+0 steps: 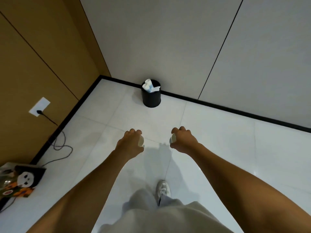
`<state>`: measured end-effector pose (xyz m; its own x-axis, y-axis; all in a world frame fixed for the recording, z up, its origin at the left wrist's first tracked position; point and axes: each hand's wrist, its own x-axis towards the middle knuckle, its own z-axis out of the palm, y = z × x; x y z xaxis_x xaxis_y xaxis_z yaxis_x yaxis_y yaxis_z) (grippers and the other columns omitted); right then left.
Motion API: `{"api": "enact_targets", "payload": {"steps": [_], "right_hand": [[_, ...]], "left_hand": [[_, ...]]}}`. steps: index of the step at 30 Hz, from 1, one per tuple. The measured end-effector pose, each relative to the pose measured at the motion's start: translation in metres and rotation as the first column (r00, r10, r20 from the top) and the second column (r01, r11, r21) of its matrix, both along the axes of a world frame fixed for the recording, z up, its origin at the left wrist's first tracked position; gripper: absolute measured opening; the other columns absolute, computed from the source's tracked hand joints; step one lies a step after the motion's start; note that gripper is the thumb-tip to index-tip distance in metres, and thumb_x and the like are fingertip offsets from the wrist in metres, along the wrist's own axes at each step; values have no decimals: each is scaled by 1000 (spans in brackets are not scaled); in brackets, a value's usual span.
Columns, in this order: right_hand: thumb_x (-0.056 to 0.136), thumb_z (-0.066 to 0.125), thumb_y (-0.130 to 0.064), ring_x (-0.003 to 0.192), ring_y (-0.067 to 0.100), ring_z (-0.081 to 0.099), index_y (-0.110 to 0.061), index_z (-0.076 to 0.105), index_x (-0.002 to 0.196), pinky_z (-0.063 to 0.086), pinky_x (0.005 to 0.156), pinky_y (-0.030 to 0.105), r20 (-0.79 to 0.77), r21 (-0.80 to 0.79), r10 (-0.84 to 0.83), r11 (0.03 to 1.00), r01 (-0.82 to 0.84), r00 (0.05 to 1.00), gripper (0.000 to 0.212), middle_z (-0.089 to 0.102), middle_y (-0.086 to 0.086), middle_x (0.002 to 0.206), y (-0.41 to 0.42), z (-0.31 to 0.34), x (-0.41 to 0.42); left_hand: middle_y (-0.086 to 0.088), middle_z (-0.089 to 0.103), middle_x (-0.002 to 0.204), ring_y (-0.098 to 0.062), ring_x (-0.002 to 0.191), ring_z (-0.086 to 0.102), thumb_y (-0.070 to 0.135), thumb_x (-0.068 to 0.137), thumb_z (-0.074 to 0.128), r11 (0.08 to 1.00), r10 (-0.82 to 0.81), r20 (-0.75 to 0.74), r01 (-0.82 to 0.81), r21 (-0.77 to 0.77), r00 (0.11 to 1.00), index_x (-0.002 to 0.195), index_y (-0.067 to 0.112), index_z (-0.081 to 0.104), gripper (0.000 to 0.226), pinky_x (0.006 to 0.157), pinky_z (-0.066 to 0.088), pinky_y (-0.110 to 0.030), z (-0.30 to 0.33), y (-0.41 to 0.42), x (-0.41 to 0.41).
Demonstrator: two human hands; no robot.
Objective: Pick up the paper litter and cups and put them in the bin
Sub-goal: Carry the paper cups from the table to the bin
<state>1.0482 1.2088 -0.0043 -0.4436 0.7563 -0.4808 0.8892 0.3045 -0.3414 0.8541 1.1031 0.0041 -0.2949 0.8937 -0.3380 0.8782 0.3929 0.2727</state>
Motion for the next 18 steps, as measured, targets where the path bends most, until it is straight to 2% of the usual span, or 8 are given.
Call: {"api": "enact_targets", "payload": {"steps": [5, 8, 18], "right_hand": [[80, 66, -29, 114, 29, 42, -20, 43, 131, 50, 78, 37, 6, -15, 19, 1000, -18, 1000, 56, 42, 7, 124, 92, -3, -53], [81, 66, -30, 116, 30, 42, -19, 42, 132, 51, 82, 39, 15, -18, 29, 999, -29, 999, 58, 42, 7, 125, 150, -12, -86], [81, 68, -28, 119, 30, 41, -19, 42, 135, 50, 86, 38, -3, -30, -24, 999, 24, 1000, 61, 43, 8, 127, 351, -14, -210]], "left_hand": [[-2, 45, 125, -21, 117, 43, 38, 84, 64, 999, 24, 15, -23, -31, 1000, 130, 19, 42, 55, 85, 48, -35, -1, 89, -54], [-3, 45, 126, -22, 119, 42, 38, 84, 65, 998, 9, 18, -8, -58, 1000, 130, 19, 41, 55, 88, 49, -36, -11, 146, -89], [-6, 43, 131, -23, 120, 43, 39, 85, 64, 999, 13, 26, -12, -45, 1000, 133, 18, 40, 58, 89, 47, -36, -23, 362, -218]]}}
